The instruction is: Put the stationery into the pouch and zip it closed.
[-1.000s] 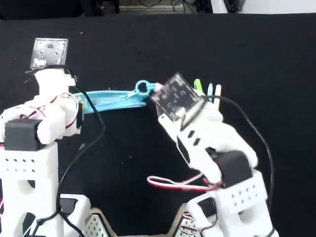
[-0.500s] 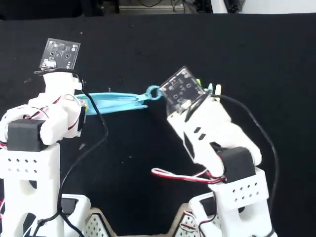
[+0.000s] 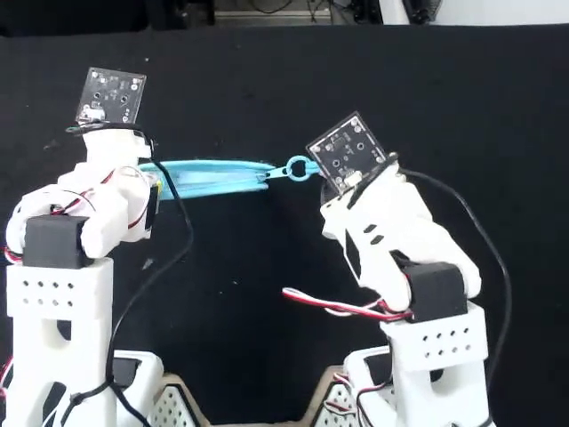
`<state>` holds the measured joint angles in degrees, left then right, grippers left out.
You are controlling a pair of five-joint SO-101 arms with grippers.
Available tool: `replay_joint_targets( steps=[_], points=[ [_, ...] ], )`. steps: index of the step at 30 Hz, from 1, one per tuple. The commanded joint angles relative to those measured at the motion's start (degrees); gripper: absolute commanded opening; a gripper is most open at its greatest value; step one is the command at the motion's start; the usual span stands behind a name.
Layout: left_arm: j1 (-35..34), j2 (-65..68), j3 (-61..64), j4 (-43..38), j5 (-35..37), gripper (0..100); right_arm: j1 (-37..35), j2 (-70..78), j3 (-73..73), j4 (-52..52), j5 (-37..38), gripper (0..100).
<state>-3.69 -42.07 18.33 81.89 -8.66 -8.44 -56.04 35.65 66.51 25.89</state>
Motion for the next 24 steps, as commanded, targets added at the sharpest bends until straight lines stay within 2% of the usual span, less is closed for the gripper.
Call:
replay_joint_targets(
  steps=[1,6,10,14,18,24],
  points=[
    [-0.31,0.09,1.98,-0.35,0.62,3,0.18,-2.68,-2.42,2.64,-0.62,2.8],
    [-0.31,0.09,2.15,-0.62,0.62,3,-9.58,-4.88,-12.18,13.54,-0.7,18.8],
    [-0.31,0.09,2.24,-0.26,0.62,3,-14.42,-4.88,-20.26,19.78,-1.41,17.2],
    [-0.31,0.09,2.51,-0.26,0.62,3,-14.15,-4.7,-23.34,20.13,-6.77,13.2],
    [-0.31,0.09,3.47,-0.26,0.7,3,-10.46,-1.1,-18.95,20.04,-9.93,13.0],
    [-0.31,0.62,1.36,-0.18,3.78,3,-7.03,2.07,-11.21,17.05,-9.85,13.1]
  ],
)
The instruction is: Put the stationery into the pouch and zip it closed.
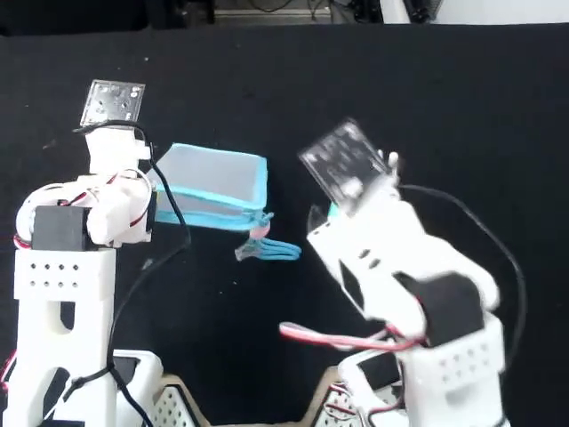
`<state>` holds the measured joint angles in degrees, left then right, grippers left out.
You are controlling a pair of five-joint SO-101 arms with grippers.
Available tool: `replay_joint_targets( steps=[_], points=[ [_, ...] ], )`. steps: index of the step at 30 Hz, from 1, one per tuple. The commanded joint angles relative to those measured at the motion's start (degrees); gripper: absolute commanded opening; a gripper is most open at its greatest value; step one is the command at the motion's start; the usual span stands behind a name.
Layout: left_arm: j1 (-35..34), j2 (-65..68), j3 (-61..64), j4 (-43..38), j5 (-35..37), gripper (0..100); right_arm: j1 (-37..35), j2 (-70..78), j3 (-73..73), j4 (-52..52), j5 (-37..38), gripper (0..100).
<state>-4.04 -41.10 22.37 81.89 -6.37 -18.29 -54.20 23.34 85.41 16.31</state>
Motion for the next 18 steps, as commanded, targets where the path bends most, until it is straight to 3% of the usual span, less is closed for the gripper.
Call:
replay_joint_targets(
  steps=[1,7,14,18],
  points=[
    [0.04,-0.26,-3.47,-0.18,1.49,3,4.66,-0.13,1.63,-2.29,-0.26,13.1],
    [-0.04,-0.18,-7.08,-0.18,1.58,3,15.74,-0.4,9.19,-9.93,-0.35,13.1],
    [0.04,-0.18,-7.87,-0.35,2.37,3,21.1,-0.4,23.43,-23.74,-0.62,13.1],
    [-0.04,-0.18,-6.46,-0.62,2.37,3,23.21,-0.31,25.63,-26.11,-0.7,13.1]
  ],
)
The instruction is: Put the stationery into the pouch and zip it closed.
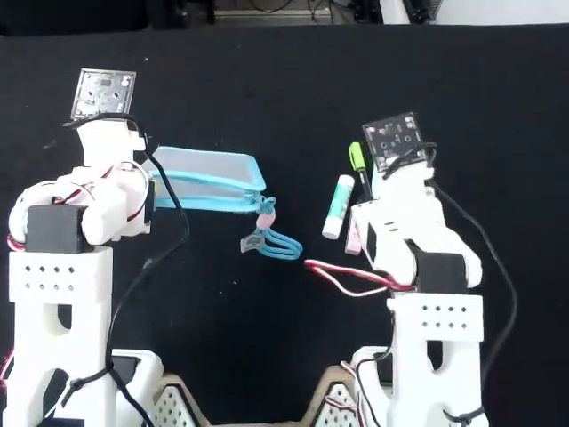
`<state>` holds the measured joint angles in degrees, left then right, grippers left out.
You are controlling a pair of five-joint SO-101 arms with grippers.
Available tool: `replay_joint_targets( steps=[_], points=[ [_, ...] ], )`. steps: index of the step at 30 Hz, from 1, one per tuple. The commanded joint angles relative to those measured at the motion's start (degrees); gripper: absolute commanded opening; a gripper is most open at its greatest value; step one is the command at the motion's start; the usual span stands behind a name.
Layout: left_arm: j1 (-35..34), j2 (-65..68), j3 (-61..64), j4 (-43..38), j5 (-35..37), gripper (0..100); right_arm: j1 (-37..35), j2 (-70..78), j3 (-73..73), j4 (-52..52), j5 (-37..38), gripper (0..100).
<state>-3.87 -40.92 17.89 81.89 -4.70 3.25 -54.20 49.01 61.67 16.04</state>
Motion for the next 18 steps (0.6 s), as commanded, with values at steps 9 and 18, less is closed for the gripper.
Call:
replay_joint_targets(
  steps=[9,18],
  points=[
    [-0.22,-0.53,-1.36,-0.53,0.97,3,1.58,7.87,-0.75,-2.64,-6.33,13.1],
    [-0.22,-0.97,-0.13,-0.44,0.7,3,-2.81,32.13,-10.86,-2.73,-14.07,13.1]
  ],
)
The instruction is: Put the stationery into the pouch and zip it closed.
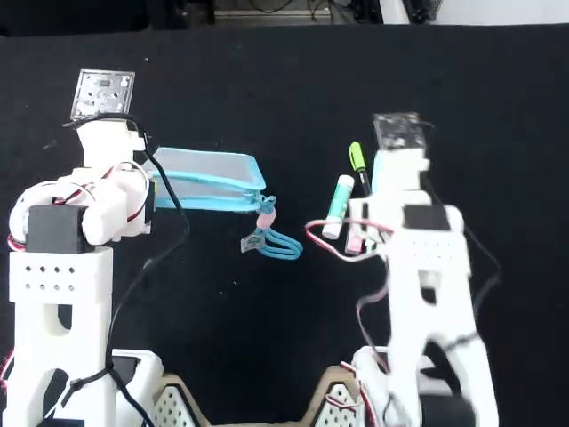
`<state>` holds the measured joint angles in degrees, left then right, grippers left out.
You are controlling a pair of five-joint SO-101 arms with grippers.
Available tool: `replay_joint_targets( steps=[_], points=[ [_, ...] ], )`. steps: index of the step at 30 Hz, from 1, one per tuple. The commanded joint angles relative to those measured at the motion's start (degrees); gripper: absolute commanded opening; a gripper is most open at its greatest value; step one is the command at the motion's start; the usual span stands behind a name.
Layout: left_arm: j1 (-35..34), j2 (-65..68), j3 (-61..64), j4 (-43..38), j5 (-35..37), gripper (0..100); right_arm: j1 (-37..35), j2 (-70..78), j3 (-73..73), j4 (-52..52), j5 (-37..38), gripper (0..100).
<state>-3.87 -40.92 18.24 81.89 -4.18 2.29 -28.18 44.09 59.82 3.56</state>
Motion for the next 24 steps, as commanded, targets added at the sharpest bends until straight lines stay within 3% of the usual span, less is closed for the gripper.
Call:
replay_joint_targets(
  steps=[1,11,24],
  points=[
    [-0.22,-1.05,-0.4,-0.26,0.18,3,-2.2,8.31,-7.08,-0.88,-2.2,13.1],
    [-0.66,-1.05,1.19,-0.44,0.09,3,-2.2,26.51,-19.74,-0.53,-3.78,13.1],
    [-0.66,-1.05,1.45,-0.26,0.09,3,-2.2,37.93,-20.7,-4.66,-3.78,13.1]
  ],
)
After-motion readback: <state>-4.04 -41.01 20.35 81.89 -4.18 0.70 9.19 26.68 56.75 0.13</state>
